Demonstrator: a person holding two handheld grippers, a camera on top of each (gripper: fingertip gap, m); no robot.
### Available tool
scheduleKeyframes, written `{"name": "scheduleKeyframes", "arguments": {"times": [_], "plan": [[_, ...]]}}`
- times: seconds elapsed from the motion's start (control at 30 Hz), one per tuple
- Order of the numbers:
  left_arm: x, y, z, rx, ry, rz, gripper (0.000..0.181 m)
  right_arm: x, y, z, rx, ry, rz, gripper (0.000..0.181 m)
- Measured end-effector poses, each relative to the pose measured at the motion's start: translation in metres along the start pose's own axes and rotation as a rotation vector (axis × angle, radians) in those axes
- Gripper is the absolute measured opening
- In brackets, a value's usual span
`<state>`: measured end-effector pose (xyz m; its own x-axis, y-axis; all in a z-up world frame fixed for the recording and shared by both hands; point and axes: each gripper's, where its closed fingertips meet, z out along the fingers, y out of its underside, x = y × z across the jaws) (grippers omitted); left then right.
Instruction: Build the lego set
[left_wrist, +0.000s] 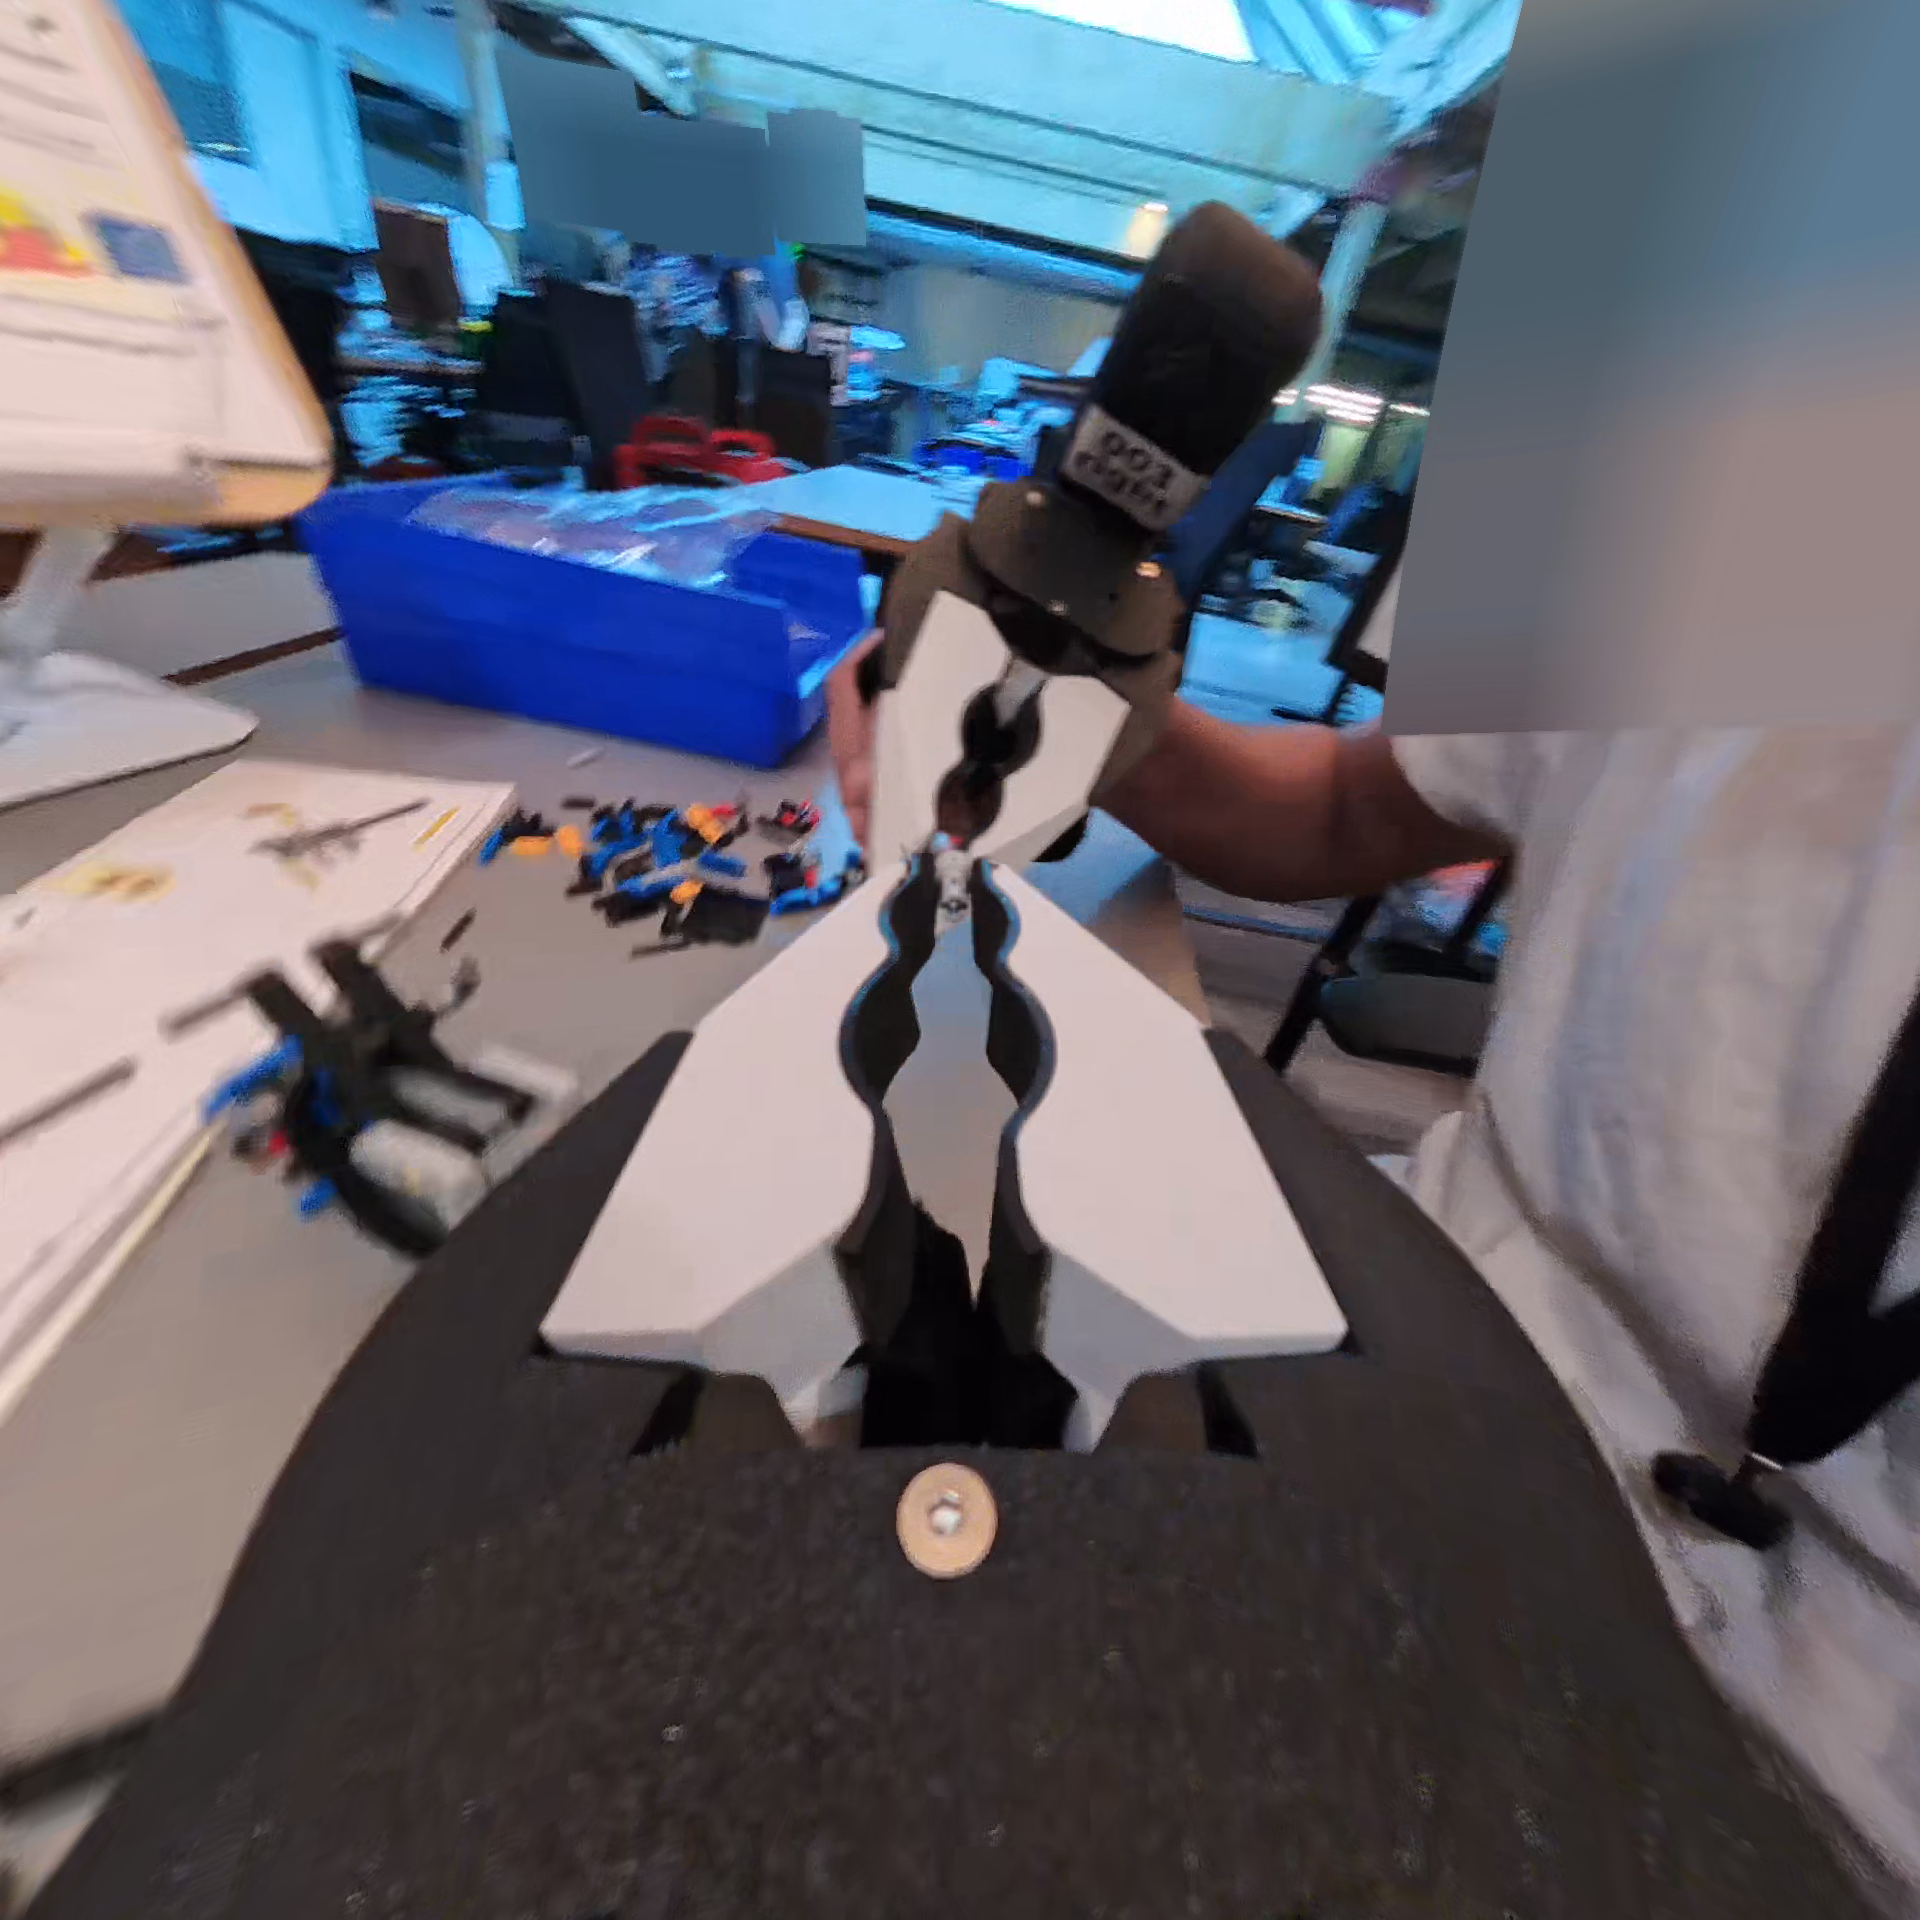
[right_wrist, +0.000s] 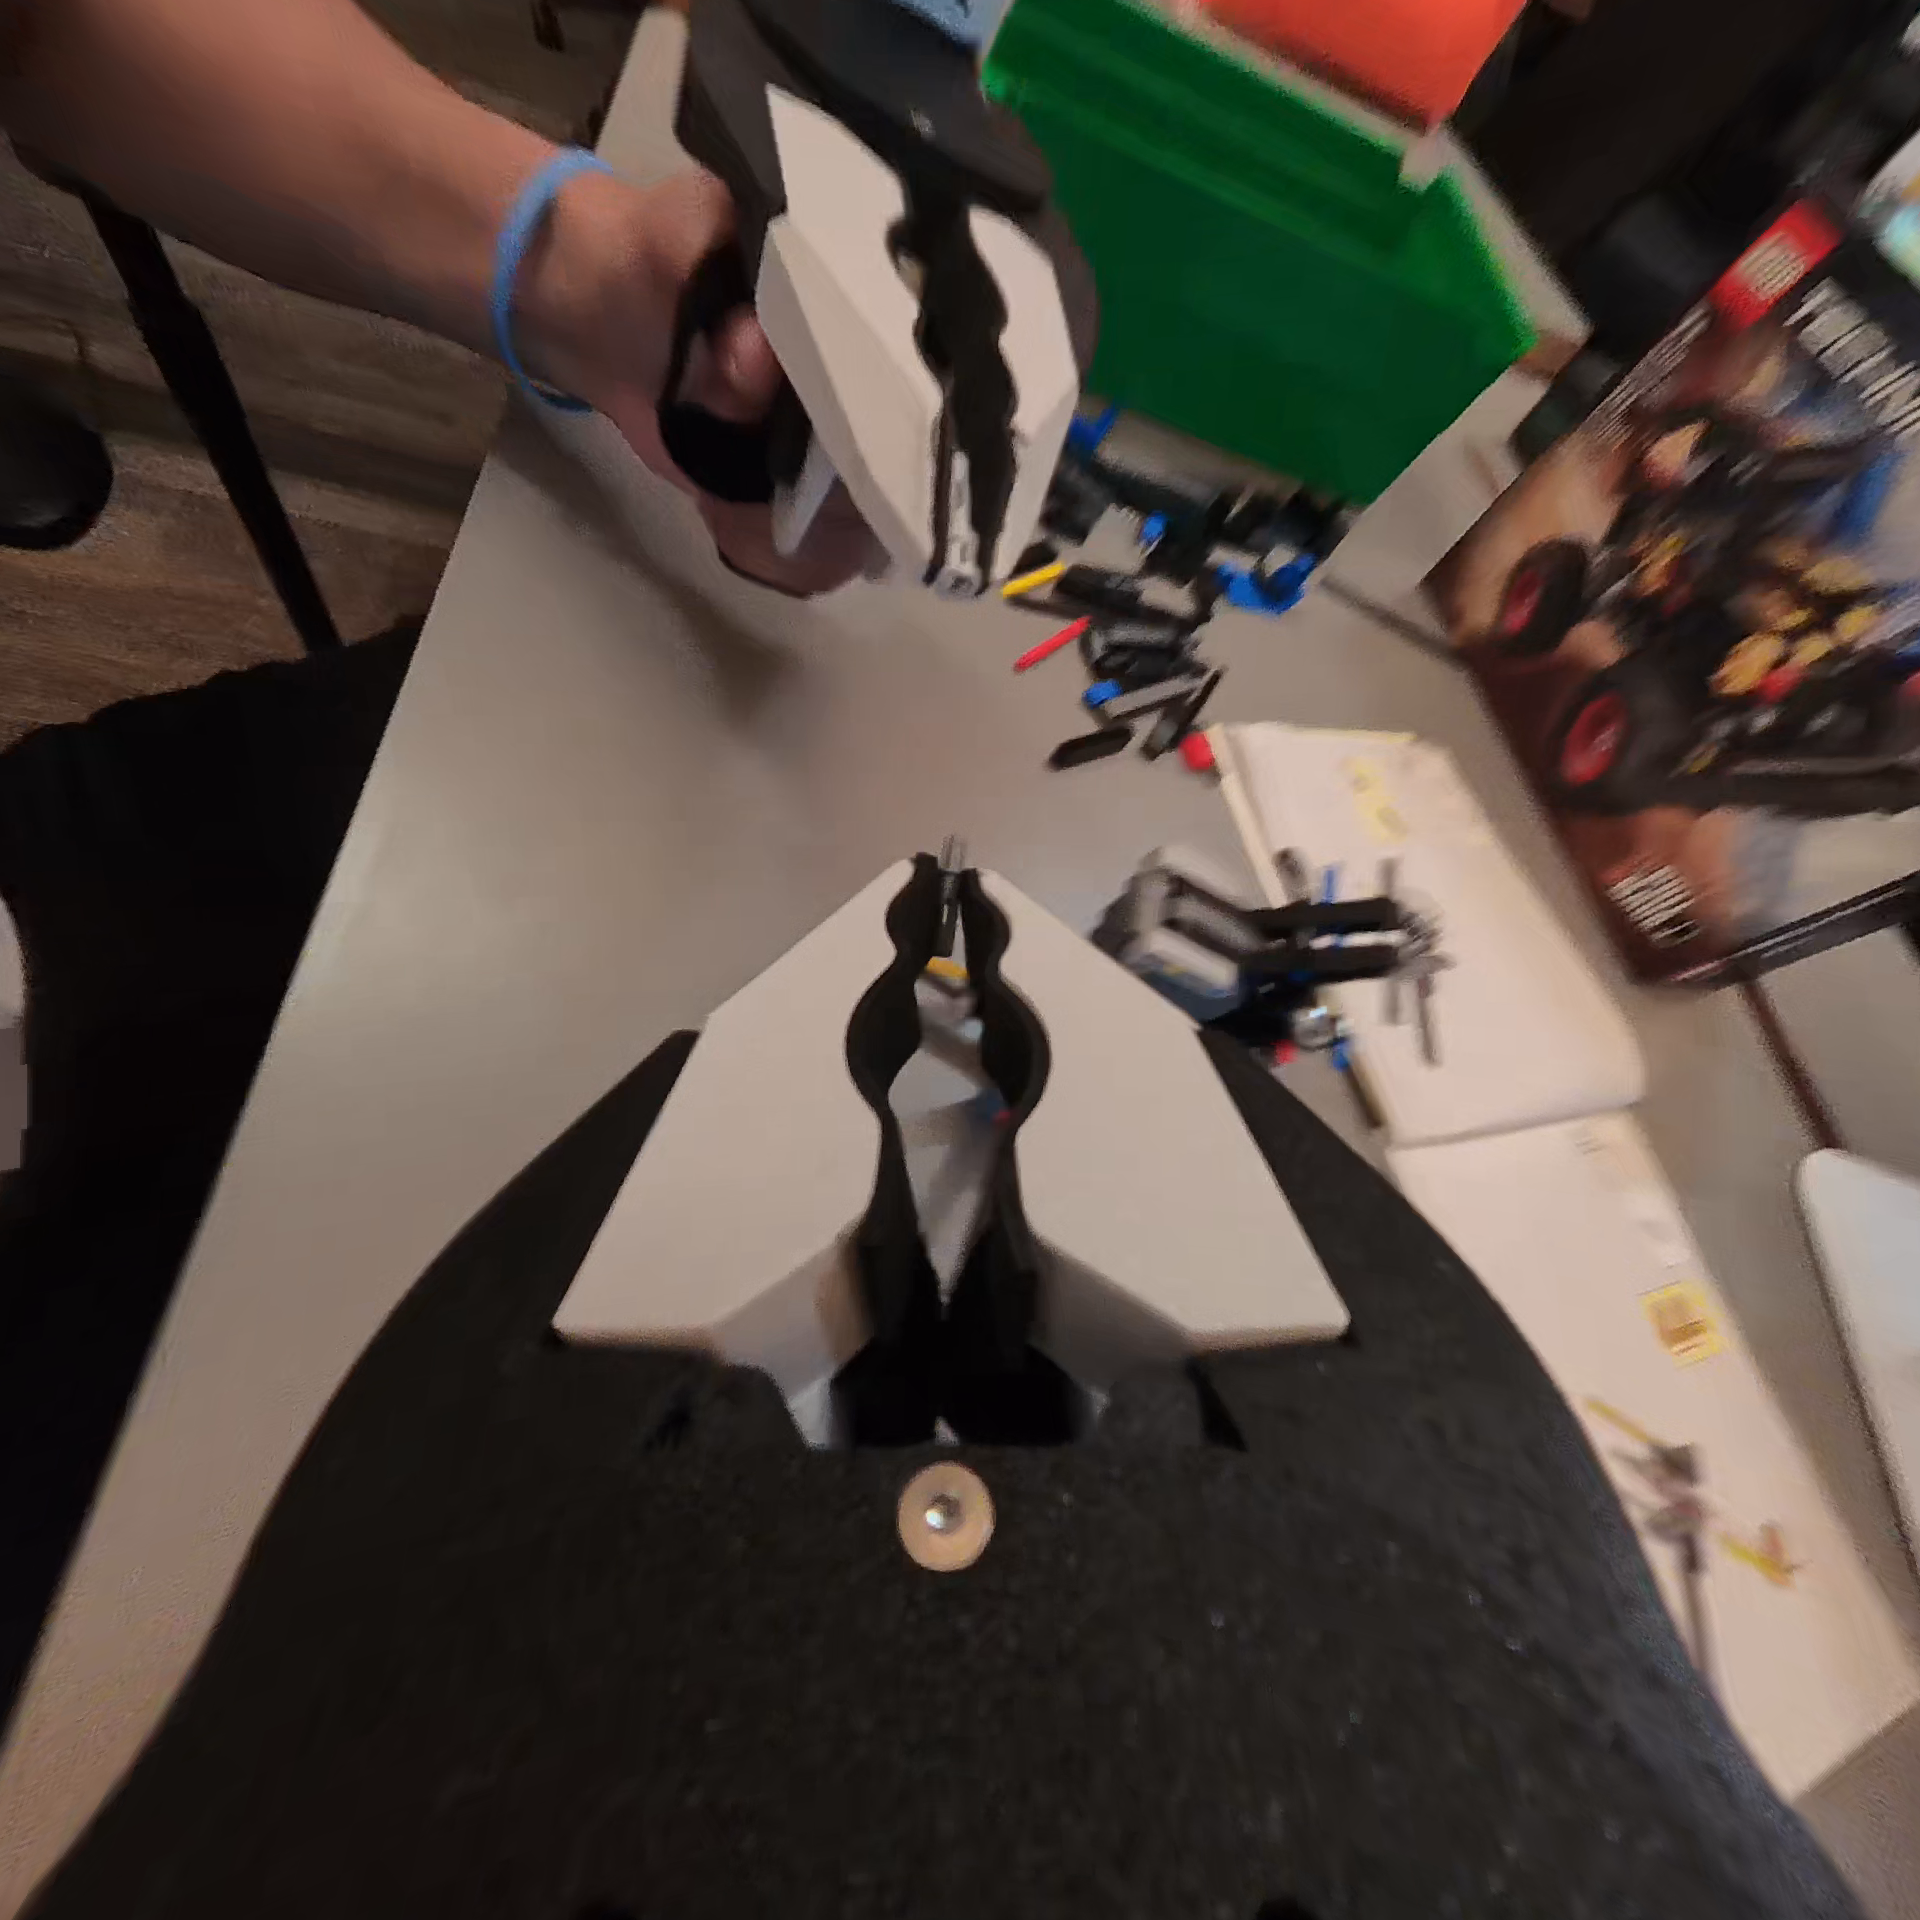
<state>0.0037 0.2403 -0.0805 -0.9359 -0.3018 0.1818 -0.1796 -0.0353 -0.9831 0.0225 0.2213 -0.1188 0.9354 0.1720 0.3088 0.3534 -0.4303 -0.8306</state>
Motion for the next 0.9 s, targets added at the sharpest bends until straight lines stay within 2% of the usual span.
{"name": "scheduleKeyframes", "arguments": {"times": [0.1, 0.17, 0.23, 0.33, 0.4, 0.6, 0.9], "plan": [[-0.018, -0.019, 0.015, -0.033, 0.109, 0.042, 0.005, 0.03, -0.005, -0.008, 0.086, -0.036, 0.013, 0.003], [-0.03, -0.023, 0.02, -0.031, 0.135, 0.049, 0.005, 0.037, -0.005, -0.01, 0.179, -0.077, 0.08, 0.003], [-0.039, -0.017, 0.023, -0.022, 0.134, 0.038, 0.005, 0.034, -0.005, -0.014, 0.271, -0.104, 0.161, 0.003], [-0.04, -0.004, 0.023, -0.011, 0.153, -0.013, 0.005, 0.029, -0.002, -0.015, 0.305, -0.116, 0.218, 0.003], [-0.039, 0.005, 0.024, -0.043, 0.136, 0.03, 0.005, 0.028, -0.008, -0.013, 0.346, -0.153, 0.301, 0.003], [-0.042, 0.028, 0.025, -0.088, 0.141, -0.004, 0.005, 0.025, 0.003, 0.0, 0.286, -0.179, 0.36, 0.003], [-0.04, 0.026, 0.024, -0.062, 0.198, -0.082, 0.005, 0.023, 0.011, 0.005, 0.229, -0.193, 0.383, 0.003]]}}
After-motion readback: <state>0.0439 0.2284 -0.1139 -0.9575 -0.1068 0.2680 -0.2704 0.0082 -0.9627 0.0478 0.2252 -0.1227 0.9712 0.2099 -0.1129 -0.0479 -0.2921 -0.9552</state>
